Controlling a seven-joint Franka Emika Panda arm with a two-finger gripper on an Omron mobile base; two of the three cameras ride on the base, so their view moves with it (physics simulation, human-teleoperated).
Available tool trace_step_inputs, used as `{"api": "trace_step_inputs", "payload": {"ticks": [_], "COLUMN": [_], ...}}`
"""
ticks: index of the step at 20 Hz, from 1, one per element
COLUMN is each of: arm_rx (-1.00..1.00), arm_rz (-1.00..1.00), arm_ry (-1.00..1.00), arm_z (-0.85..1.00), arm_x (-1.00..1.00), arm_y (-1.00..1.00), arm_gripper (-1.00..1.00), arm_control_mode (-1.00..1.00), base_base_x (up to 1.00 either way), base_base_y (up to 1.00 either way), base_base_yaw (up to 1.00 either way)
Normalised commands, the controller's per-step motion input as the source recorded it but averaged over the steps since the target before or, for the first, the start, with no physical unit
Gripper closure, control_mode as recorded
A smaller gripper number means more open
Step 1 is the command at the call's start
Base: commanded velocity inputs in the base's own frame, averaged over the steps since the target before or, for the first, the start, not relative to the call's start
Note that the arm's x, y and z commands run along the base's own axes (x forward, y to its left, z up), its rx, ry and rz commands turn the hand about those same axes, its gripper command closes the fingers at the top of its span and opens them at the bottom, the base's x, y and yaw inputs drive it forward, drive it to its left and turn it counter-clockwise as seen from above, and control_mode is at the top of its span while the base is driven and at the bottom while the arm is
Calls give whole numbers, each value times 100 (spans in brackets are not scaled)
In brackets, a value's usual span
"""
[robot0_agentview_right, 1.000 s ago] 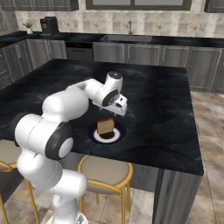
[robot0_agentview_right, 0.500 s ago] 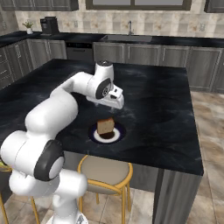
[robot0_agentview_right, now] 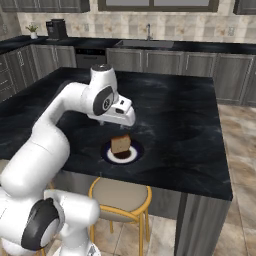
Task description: Start the toaster. Once the lever pops up, take the bread to the plate on the dining counter.
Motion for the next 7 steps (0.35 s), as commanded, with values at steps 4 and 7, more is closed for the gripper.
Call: {"api": "trace_step_inputs", "payload": {"ticks": [4, 7], "arm_rx": [0, 0], "arm_rz": [0, 0], "arm_ry": [0, 0], "arm_z": [19, 25], "arm_x": [-87, -79], "arm_y": [0, 0], "arm_gripper": [-100, -100], "arm_control_mode": [-100, -100], "base_base_x": [0, 0], "base_base_y": [0, 0], "base_base_yaw": [0, 0]}}
